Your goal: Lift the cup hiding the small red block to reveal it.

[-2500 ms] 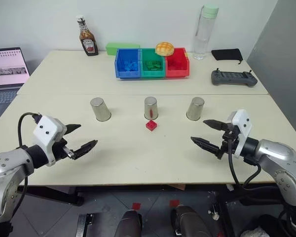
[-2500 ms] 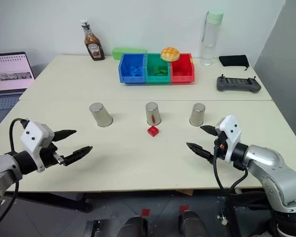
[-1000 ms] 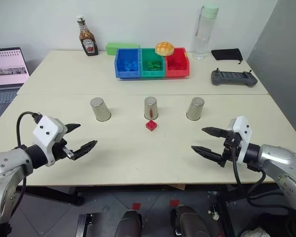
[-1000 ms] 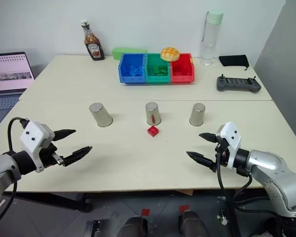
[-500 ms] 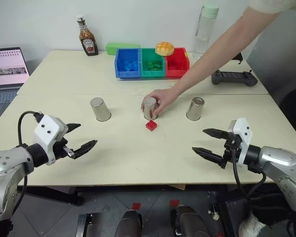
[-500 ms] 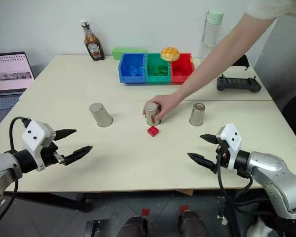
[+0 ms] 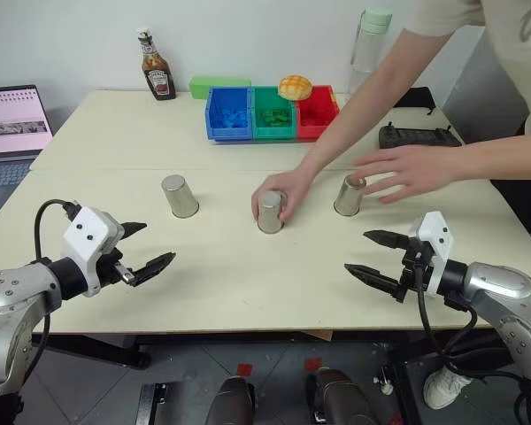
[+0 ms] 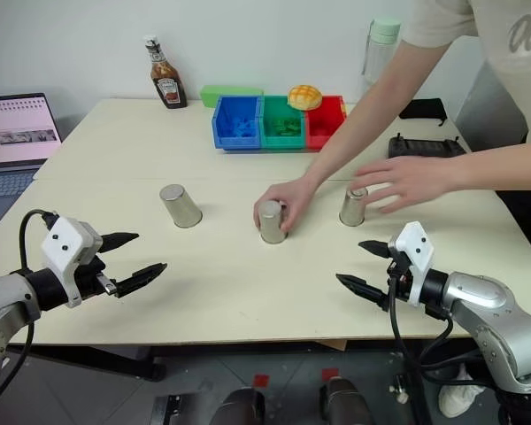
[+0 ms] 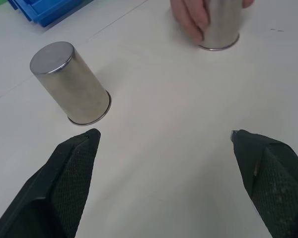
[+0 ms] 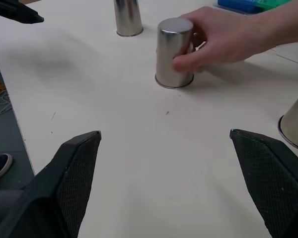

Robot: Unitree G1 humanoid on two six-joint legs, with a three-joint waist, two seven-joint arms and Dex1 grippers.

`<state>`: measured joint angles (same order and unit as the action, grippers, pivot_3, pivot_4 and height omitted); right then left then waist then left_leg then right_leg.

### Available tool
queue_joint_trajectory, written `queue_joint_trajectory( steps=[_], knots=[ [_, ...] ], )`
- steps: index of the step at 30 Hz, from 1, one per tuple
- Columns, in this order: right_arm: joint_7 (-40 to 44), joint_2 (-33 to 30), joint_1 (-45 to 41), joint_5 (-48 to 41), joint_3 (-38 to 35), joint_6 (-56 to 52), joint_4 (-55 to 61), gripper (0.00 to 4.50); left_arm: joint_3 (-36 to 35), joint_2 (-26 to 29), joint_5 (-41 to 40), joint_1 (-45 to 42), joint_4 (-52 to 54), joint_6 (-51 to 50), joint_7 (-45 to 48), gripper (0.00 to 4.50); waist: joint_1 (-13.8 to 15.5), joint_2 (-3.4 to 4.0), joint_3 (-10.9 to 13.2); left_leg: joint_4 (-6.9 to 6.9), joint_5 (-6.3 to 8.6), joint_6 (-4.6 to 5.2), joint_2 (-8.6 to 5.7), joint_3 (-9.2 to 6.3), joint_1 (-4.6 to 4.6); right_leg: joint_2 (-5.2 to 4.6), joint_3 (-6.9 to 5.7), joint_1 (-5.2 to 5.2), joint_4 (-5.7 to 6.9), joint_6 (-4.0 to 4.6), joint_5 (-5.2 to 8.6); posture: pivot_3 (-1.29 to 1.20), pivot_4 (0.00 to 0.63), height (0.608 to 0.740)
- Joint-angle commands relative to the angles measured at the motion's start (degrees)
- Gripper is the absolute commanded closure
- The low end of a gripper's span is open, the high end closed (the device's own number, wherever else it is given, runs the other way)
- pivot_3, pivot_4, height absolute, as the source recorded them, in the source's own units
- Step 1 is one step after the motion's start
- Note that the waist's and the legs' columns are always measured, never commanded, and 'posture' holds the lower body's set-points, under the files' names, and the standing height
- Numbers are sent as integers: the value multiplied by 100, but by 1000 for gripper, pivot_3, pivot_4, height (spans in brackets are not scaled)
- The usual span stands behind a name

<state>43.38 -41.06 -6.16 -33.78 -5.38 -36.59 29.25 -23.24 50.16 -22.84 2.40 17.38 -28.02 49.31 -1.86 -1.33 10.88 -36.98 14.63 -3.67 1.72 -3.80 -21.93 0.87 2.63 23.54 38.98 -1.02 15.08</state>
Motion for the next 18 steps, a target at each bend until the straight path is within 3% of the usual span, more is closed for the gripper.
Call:
queue_joint_trajectory(
  steps=[1,18],
  knots=[
    [-30,6,-92,-8,-19,65,217,84,-75,86,25,-31,37,140,33,0,0,0,0,0,0,0,0,0,0,0,0,0,0,0,0,0,150,740],
    [-43,97,0,121,53,187,206,84,39,95,44,-124,38,139,71,0,0,0,0,0,0,0,0,0,0,0,0,0,0,0,0,0,150,740]
  ],
)
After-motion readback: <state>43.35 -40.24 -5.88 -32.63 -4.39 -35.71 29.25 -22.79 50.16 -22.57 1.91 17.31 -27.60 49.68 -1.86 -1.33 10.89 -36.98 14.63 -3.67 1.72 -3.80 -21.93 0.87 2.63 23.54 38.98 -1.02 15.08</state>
